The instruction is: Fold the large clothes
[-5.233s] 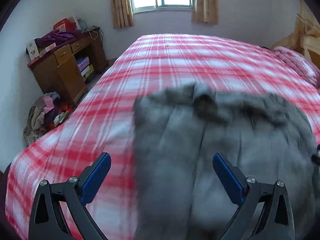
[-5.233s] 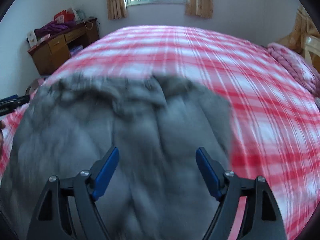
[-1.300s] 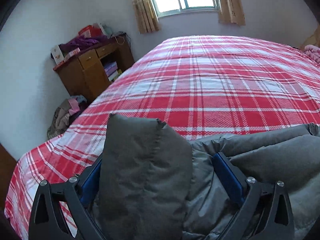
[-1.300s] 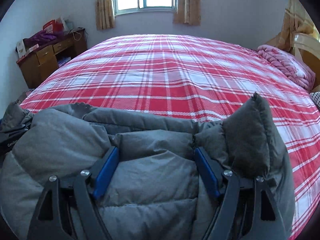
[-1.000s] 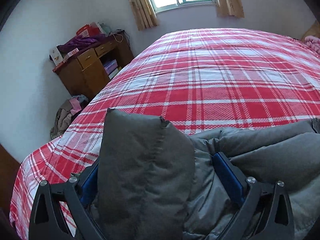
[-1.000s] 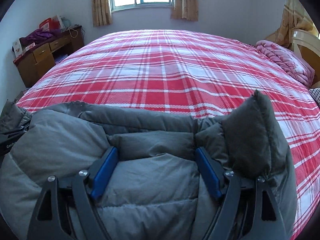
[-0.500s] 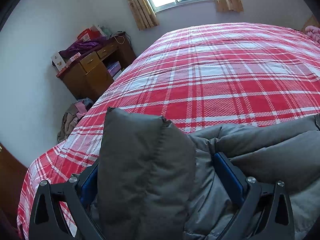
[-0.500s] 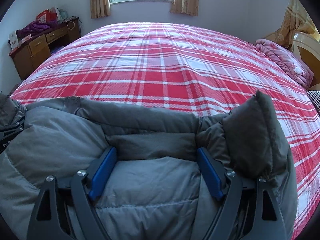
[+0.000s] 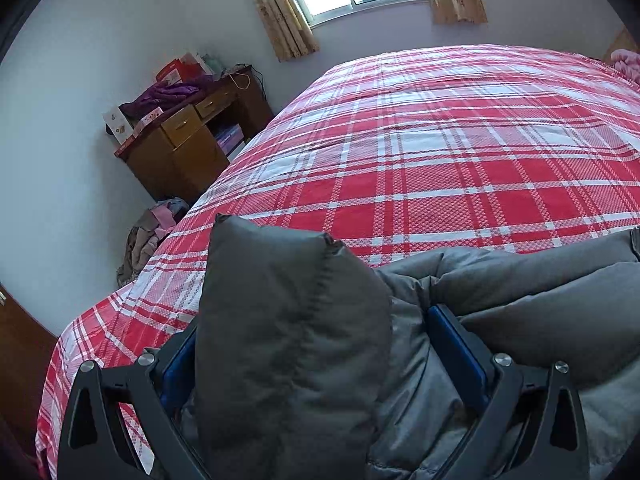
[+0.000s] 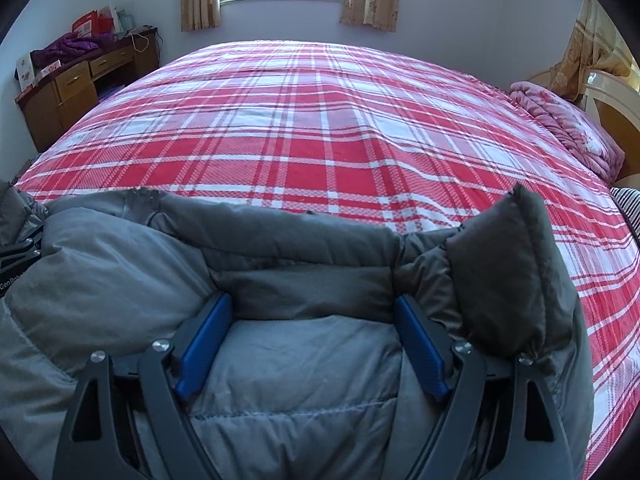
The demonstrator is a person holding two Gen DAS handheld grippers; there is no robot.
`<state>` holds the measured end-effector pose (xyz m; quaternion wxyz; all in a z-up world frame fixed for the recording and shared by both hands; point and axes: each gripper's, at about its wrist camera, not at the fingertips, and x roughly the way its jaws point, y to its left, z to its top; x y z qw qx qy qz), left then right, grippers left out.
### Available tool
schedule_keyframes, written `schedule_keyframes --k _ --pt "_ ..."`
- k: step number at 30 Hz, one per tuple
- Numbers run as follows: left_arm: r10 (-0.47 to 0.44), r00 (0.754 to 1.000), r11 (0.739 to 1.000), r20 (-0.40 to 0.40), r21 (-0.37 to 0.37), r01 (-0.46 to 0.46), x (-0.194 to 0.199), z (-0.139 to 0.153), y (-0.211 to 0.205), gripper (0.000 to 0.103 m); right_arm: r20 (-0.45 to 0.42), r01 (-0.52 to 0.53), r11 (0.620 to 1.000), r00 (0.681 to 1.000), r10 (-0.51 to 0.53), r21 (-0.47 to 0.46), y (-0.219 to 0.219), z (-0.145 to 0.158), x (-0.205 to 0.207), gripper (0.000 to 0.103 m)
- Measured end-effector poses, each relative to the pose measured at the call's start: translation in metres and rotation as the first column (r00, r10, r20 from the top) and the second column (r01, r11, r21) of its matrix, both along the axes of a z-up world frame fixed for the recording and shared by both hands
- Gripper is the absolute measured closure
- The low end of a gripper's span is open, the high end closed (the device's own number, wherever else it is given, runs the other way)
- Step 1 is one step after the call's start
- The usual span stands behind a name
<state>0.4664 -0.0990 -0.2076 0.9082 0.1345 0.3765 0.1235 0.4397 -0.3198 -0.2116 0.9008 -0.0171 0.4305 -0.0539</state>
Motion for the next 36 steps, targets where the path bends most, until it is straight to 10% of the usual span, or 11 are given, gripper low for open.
schedule_keyframes --k 9,18,23,36 --pt "-0.002 1.000 1.000 -0.001 0.031 0.002 -0.001 0.004 -0.004 0.001 -0.003 0.003 1.000 1.000 -0.003 -0.019 0.003 -0.001 0.000 0.019" --pt "-0.054 0.990 0.998 0.129 -0.022 0.058 -0.054 0.072 -0.024 0.001 0.016 0.036 0.998 0.999 -0.035 -0.042 0.011 0.032 -0.007 0.018" --pt "0.006 1.000 1.000 0.029 -0.017 -0.005 -0.038 0.038 -0.022 0.001 0.055 -0.028 1.000 0.998 0.028 0.002 0.058 0.055 -0.018 0.017" --pt "0.026 1.000 0.998 0.004 -0.055 -0.025 -0.027 0.007 -0.015 0.001 -0.046 -0.059 0.998 0.997 0.058 -0.030 0.079 0.000 -0.001 0.011"
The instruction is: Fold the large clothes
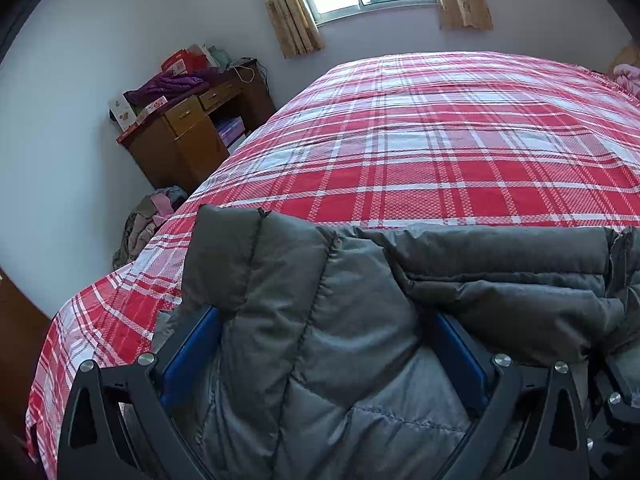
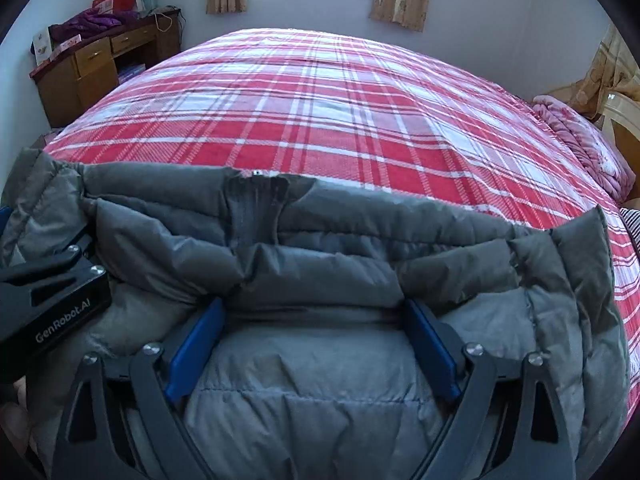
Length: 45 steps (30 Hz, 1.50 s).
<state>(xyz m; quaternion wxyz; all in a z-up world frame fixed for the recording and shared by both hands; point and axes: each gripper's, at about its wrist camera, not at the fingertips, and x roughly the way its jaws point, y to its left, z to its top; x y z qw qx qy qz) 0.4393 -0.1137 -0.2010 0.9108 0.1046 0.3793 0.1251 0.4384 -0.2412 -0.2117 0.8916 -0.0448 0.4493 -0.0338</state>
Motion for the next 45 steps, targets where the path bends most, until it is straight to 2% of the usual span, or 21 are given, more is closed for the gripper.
schedule_keyframes --k 6,8,11,12,14,17,19,22,26,29,31,34,36,40,43,45 --pt "-0.024 0.999 1.000 -0.030 0.016 0.025 -0.006 0.008 -0.001 0.001 -0.001 0.007 1.000 1.000 -0.007 -0.030 0.004 -0.001 0.003 0.009" --pt "-0.043 0.999 0.999 -0.015 0.000 0.043 -0.027 0.023 0.004 0.001 -0.010 0.005 0.999 1.000 -0.005 -0.036 0.005 -0.001 0.004 0.008" --pt "-0.061 0.998 0.996 0.028 0.062 0.059 -0.068 0.040 0.017 0.001 -0.068 -0.010 0.998 0.998 0.005 -0.062 0.007 0.007 0.000 0.008" --pt "-0.062 0.998 0.996 0.032 0.058 0.060 -0.079 0.038 0.024 0.001 -0.084 -0.016 0.998 0.996 0.011 -0.058 0.008 0.016 -0.009 0.008" --pt "-0.047 0.999 0.998 0.004 0.049 0.047 -0.089 0.026 0.035 0.001 -0.061 -0.037 0.998 0.998 0.034 -0.042 0.010 0.029 -0.035 0.005" --pt "-0.020 0.999 1.000 -0.024 0.004 0.020 -0.096 0.009 0.047 0.001 -0.040 -0.025 0.995 0.999 0.021 -0.093 0.019 0.016 -0.070 0.003" --pt "-0.009 1.000 1.000 -0.014 -0.003 0.009 -0.102 0.010 0.049 0.001 0.000 -0.024 0.994 1.000 0.024 -0.109 0.021 0.006 -0.076 0.001" --pt "0.007 1.000 1.000 -0.013 -0.002 -0.007 -0.114 0.018 0.057 0.001 -0.008 -0.012 0.996 1.000 0.011 -0.089 0.018 0.004 -0.072 0.000" --pt "0.049 0.997 0.998 0.052 -0.033 -0.047 -0.149 0.034 0.088 0.001 -0.010 -0.011 0.996 1.000 0.010 -0.084 0.014 0.024 -0.092 0.001" --pt "0.075 0.997 0.992 0.035 -0.103 -0.072 -0.168 0.025 0.112 0.001 0.032 -0.032 0.998 0.999 0.034 -0.053 0.017 0.041 -0.132 0.001" --pt "0.083 0.996 0.986 -0.013 -0.145 -0.084 -0.169 0.007 0.119 0.001 0.031 -0.042 0.997 0.999 0.044 -0.060 0.020 0.036 -0.151 0.001" --pt "0.085 0.996 0.972 -0.032 -0.217 -0.090 -0.169 -0.001 0.122 0.001 0.035 -0.044 0.995 0.998 0.047 -0.088 0.029 0.010 -0.156 0.000" --pt "0.090 0.995 0.970 -0.039 -0.225 -0.097 -0.171 -0.001 0.123 0.001 0.065 -0.046 0.993 0.996 0.053 -0.105 0.031 0.001 -0.155 0.000" --pt "0.083 0.995 0.950 -0.058 -0.298 -0.096 -0.183 -0.002 0.131 0.001 0.039 -0.038 0.997 0.998 0.041 -0.072 0.024 0.016 -0.163 0.001" --pt "0.083 0.996 0.928 -0.043 -0.360 -0.093 -0.192 -0.006 0.135 0.001 0.088 -0.040 0.995 0.995 0.049 -0.097 0.021 0.031 -0.188 0.001" --pt "0.063 0.996 0.915 -0.056 -0.394 -0.080 -0.188 -0.012 0.132 0.001 0.090 -0.053 0.992 0.994 0.064 -0.115 0.024 0.023 -0.200 0.000"
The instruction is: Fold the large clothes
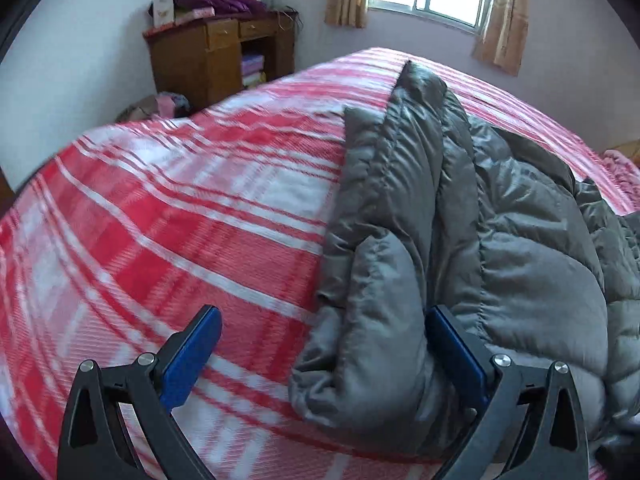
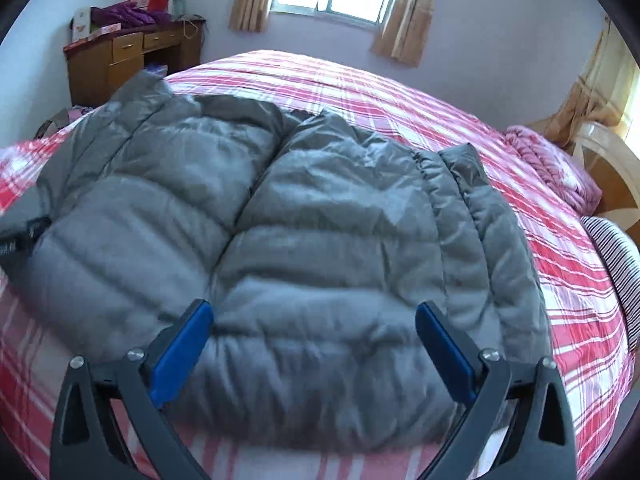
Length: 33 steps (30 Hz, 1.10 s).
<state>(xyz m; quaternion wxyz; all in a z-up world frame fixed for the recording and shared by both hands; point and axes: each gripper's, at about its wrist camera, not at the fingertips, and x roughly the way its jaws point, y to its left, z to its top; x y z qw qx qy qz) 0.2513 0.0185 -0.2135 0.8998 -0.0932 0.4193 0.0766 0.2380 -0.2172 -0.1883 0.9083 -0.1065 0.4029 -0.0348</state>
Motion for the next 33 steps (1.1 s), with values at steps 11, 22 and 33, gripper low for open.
schedule_keyframes --k 11,22,33 --pt "-0.136 0.988 0.970 0.075 -0.193 0.148 0.013 0.006 -0.007 0.064 0.015 -0.008 1.000 1.000 0.008 0.004 0.012 -0.024 0.008 0.000" --pt "-0.180 0.968 0.914 0.177 -0.332 0.231 -0.004 0.022 0.025 0.096 -0.004 0.007 1.000 1.000 -0.007 -0.008 0.013 -0.022 0.005 0.000" --pt "-0.090 0.970 0.891 0.227 -0.417 0.180 -0.038 0.041 0.086 0.097 -0.008 -0.045 0.999 0.999 0.045 -0.023 0.054 -0.020 -0.006 0.000"
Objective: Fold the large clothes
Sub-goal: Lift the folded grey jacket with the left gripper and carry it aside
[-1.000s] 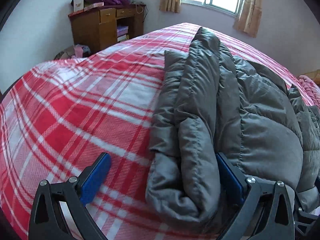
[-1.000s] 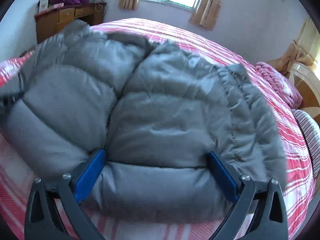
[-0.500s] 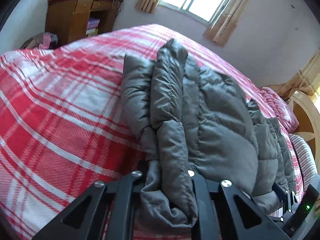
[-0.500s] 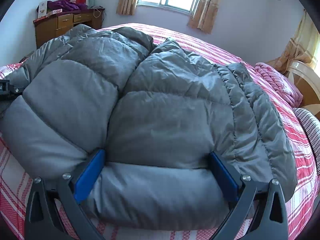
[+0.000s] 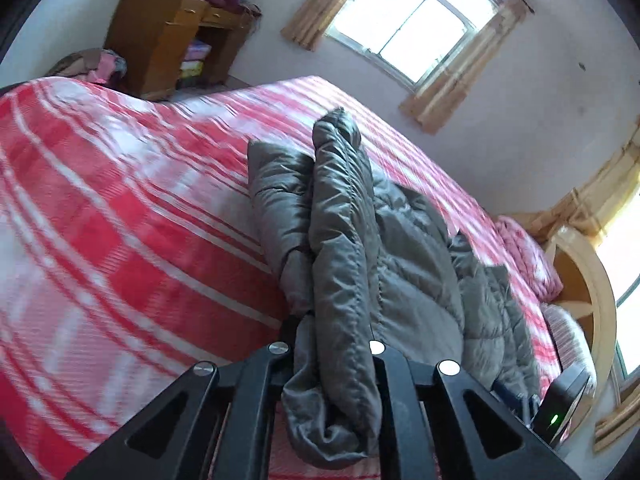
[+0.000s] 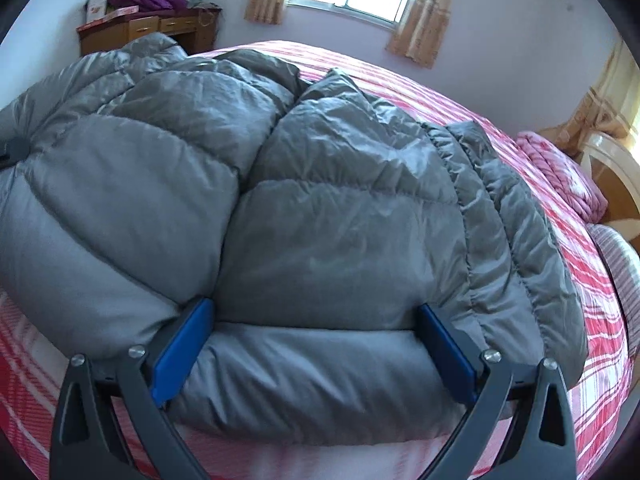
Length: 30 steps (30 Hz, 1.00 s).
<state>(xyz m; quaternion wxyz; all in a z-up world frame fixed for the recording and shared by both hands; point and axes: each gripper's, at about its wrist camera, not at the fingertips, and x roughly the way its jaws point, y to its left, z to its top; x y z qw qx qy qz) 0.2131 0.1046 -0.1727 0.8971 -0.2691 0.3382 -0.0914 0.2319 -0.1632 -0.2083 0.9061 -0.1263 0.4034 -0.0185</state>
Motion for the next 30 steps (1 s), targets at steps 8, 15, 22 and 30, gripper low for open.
schedule_keyframes --k 8,15,22,30 --pt "-0.031 0.987 0.985 0.157 0.170 0.004 -0.022 0.083 -0.017 0.097 -0.022 -0.172 0.979 0.984 0.176 0.112 0.034 0.013 -0.009 0.001" --pt "-0.267 0.929 0.903 0.256 0.404 0.148 -0.026 0.145 -0.151 0.097 0.108 -0.052 0.966 0.994 0.026 0.252 -0.088 0.066 -0.044 0.000" --pt "-0.499 0.850 0.705 0.167 0.648 0.287 -0.018 0.113 -0.311 0.097 0.057 0.278 0.907 0.949 -0.311 0.315 -0.247 0.042 -0.053 0.000" --pt "-0.583 0.812 0.476 0.021 0.819 0.321 -0.016 0.019 -0.406 0.091 -0.008 0.394 0.842 0.907 -0.421 0.368 -0.315 0.010 -0.068 0.000"
